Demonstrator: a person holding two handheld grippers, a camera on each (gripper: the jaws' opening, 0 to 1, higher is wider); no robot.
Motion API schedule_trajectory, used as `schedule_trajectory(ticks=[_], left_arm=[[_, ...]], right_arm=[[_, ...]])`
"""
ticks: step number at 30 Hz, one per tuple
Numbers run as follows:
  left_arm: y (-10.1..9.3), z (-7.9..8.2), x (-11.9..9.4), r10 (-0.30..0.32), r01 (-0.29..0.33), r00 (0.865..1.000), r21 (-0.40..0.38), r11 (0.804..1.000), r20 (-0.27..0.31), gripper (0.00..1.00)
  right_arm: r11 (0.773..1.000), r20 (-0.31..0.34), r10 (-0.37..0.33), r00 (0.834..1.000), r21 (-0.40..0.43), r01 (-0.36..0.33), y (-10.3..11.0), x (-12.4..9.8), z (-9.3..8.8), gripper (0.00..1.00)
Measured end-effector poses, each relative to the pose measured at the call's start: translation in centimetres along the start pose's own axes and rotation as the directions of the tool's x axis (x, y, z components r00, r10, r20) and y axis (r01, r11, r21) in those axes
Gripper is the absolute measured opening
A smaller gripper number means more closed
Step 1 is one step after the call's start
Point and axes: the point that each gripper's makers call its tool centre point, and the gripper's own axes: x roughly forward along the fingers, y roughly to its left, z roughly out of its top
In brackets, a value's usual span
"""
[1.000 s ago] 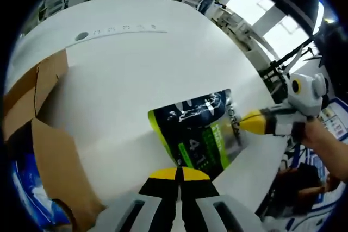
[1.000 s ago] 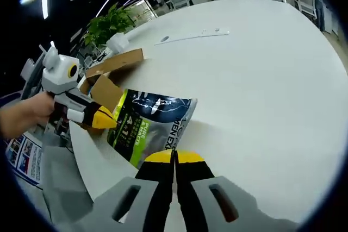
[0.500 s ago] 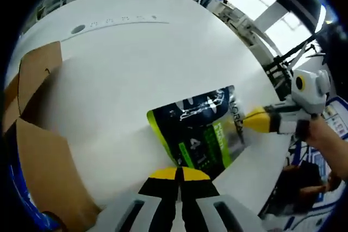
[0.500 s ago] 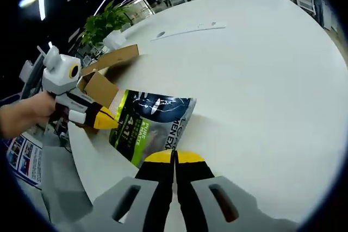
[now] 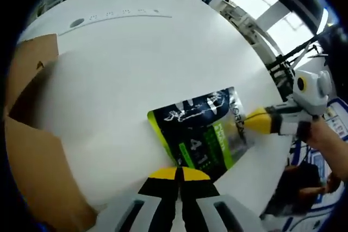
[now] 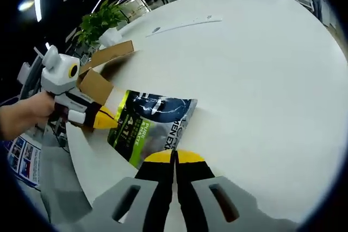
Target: Operate the shoe box by opening the lid, removing the specified soft item, and placing it in the target area until the item is outside and the box remains undamaged.
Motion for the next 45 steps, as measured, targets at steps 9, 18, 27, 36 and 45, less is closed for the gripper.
schedule_trajectory(ticks=[9,18,27,36,45], left_arm=[[0.3,0.4,0.0,0.004,-0.004,1.000,0.005,1.000,0.016,0.03],[-0.3,0.4,-0.2,-0.006,0.006,1.000,0.012,1.000,0.022,0.12],[-0.5,0.3,-1.2,0.002,-0.004,0.999,0.047,0.999,0.041,0.20],[-0.9,0.3,-3.6,0.004,-0.011,0.997,0.089,0.996,0.079,0.26],[-2.1,0.1,-5.8,-0.026,0.012,0.994,0.124,0.992,0.108,0.31]], right_arm=[[1.000,0.013,0.009,1.000,-0.007,-0.009,0.0,0.1,0.1,0.00],[1.000,0.019,0.012,1.000,-0.005,-0.012,0.0,0.1,-0.1,0.07],[1.000,0.042,0.002,0.999,-0.008,-0.002,0.1,-0.8,0.5,0.16],[1.000,0.071,-0.008,0.997,-0.023,0.010,1.2,-2.3,1.0,0.19],[0.999,0.098,-0.011,0.995,-0.039,0.015,2.9,-3.6,1.5,0.20]])
